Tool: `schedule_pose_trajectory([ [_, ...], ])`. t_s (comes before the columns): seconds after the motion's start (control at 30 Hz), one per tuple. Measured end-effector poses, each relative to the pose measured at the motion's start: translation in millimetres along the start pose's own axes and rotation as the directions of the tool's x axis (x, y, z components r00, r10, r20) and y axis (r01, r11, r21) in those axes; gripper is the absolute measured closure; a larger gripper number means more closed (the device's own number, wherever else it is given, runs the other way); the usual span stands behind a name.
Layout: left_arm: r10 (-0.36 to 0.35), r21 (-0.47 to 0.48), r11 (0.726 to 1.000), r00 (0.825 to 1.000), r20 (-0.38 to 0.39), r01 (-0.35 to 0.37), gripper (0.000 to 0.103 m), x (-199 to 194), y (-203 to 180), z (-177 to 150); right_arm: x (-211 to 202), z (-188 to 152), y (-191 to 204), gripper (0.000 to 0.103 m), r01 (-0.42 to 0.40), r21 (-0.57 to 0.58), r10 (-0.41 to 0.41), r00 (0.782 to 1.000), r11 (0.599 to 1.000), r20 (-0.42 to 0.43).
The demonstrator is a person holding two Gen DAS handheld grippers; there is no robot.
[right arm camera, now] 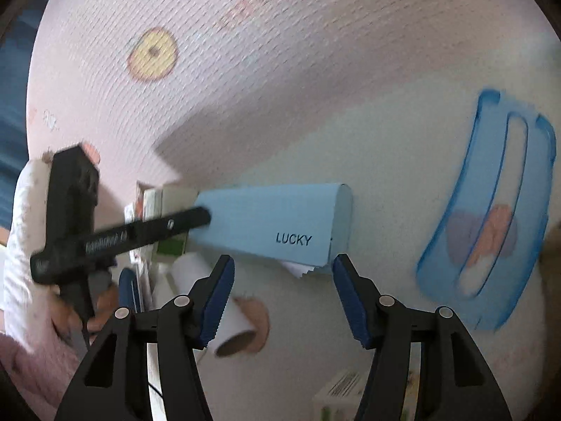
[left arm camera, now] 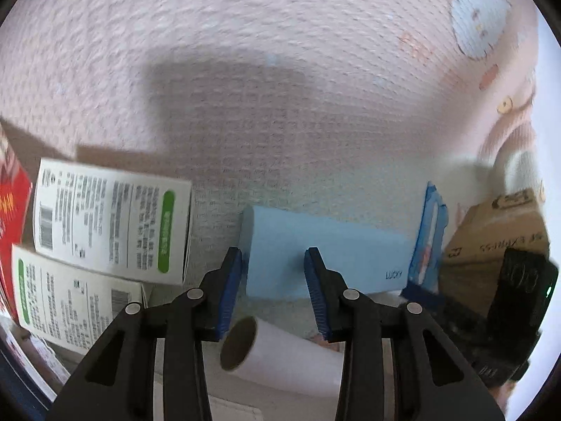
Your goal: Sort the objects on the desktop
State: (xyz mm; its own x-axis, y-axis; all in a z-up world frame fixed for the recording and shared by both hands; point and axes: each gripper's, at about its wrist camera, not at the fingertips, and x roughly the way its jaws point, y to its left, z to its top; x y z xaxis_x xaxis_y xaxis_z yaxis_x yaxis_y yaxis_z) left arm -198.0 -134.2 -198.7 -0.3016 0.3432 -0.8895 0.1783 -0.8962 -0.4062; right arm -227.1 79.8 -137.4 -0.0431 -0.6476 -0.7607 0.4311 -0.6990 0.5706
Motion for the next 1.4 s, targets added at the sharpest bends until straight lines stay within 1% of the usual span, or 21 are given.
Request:
schedule_pose_trajectory([
  [0.1, 0.014, 0.02, 1.0, 1.0, -0.003, -0.014, 0.062, -1, -2, -4, -11, -1, -4, 0.046, 0.019, 0.042, -0.021, 0.999, 0.999, 0.04],
  [0.17, 0.03, 0.046, 0.998, 1.0, -0.002, -0.029, 0.062, -3, -5, -10, -15, 6, -8, 0.046, 0.032, 0.06, -0.037, 0.997, 0.998, 0.071],
  [0.27, 0.035, 0.058, 0.998, 0.999, 0.003, -0.035, 0.061, -4, -7, -15, -6, 13, -5, 0.046, 0.076, 0.079, -0.082, 0.993, 0.994, 0.081],
  [0.33, 0.021, 0.037, 0.999, 1.0, 0.008, -0.022, 0.061, -3, -5, -18, 7, 14, 0, 0.046, 0.101, 0.077, -0.107, 0.992, 0.992, 0.074],
  [0.43, -0.007, -0.012, 1.0, 1.0, 0.004, 0.007, 0.059, 4, -3, -14, 20, 14, 1, 0.046, 0.093, 0.076, -0.097, 0.994, 0.993, 0.051],
  [0.5, -0.003, -0.011, 1.0, 1.0, -0.003, 0.003, 0.058, 6, -3, -13, 29, 12, -1, 0.047, 0.078, 0.092, -0.081, 0.996, 0.993, 0.03],
  [0.53, -0.001, -0.007, 1.0, 1.0, -0.002, 0.001, 0.058, 7, -4, -13, 31, 11, -2, 0.048, 0.088, 0.097, -0.091, 0.995, 0.991, 0.03],
  [0.6, 0.009, -0.001, 1.0, 1.0, 0.014, -0.009, 0.058, 7, -7, -15, 32, 7, -5, 0.049, 0.085, 0.096, -0.091, 0.994, 0.992, 0.054],
  [0.73, 0.02, -0.011, 1.0, 0.998, 0.057, -0.02, 0.058, 6, -11, -20, 27, 4, -8, 0.052, 0.079, 0.094, -0.086, 0.994, 0.992, 0.073],
  [0.77, 0.025, -0.007, 1.0, 0.998, 0.06, -0.025, 0.058, 10, -17, -21, 26, 4, -6, 0.052, 0.086, 0.092, -0.093, 0.993, 0.992, 0.076],
  [0.83, 0.027, 0.001, 1.0, 0.998, 0.059, -0.027, 0.06, 7, -20, -22, 28, 4, -2, 0.053, 0.113, 0.062, -0.118, 0.99, 0.992, 0.075],
  [0.87, 0.026, 0.004, 1.0, 0.998, 0.066, -0.027, 0.062, 5, -23, -23, 26, 3, 2, 0.055, 0.142, 0.043, -0.145, 0.986, 0.989, 0.082],
  [0.9, 0.027, 0.013, 1.0, 0.997, 0.077, -0.028, 0.064, -2, -24, -23, 23, 3, 8, 0.055, 0.172, 0.014, -0.173, 0.981, 0.985, 0.09],
  [1.0, 0.027, 0.031, 0.999, 0.993, 0.113, -0.03, 0.065, -15, -34, -23, 10, 2, 23, 0.055, 0.231, -0.069, -0.221, 0.968, 0.971, 0.122],
  [1.13, -0.004, 0.053, 0.999, 0.986, 0.164, -0.004, 0.065, -32, -46, -19, -11, 0, 33, 0.056, 0.253, -0.106, -0.232, 0.957, 0.962, 0.175],
  [1.17, -0.013, 0.061, 0.998, 0.984, 0.176, 0.003, 0.068, -37, -50, -18, -18, -1, 35, 0.056, 0.264, -0.116, -0.239, 0.952, 0.957, 0.193],
  [1.23, -0.003, 0.097, 0.995, 0.981, 0.195, -0.017, 0.069, -47, -61, -17, -24, -2, 43, 0.057, 0.289, -0.129, -0.258, 0.942, 0.949, 0.215],
  [1.3, 0.006, 0.143, 0.989, 0.975, 0.221, -0.039, 0.069, -52, -71, -18, -33, -1, 47, 0.057, 0.275, -0.115, -0.242, 0.941, 0.955, 0.238],
  [1.33, 0.008, 0.156, 0.987, 0.976, 0.219, -0.043, 0.069, -51, -75, -19, -33, 1, 50, 0.057, 0.276, -0.111, -0.244, 0.94, 0.955, 0.239],
  [1.4, 0.018, 0.151, 0.988, 0.983, 0.183, -0.046, 0.069, -43, -76, -19, -30, 0, 45, 0.057, 0.28, -0.091, -0.256, 0.943, 0.956, 0.211],
])
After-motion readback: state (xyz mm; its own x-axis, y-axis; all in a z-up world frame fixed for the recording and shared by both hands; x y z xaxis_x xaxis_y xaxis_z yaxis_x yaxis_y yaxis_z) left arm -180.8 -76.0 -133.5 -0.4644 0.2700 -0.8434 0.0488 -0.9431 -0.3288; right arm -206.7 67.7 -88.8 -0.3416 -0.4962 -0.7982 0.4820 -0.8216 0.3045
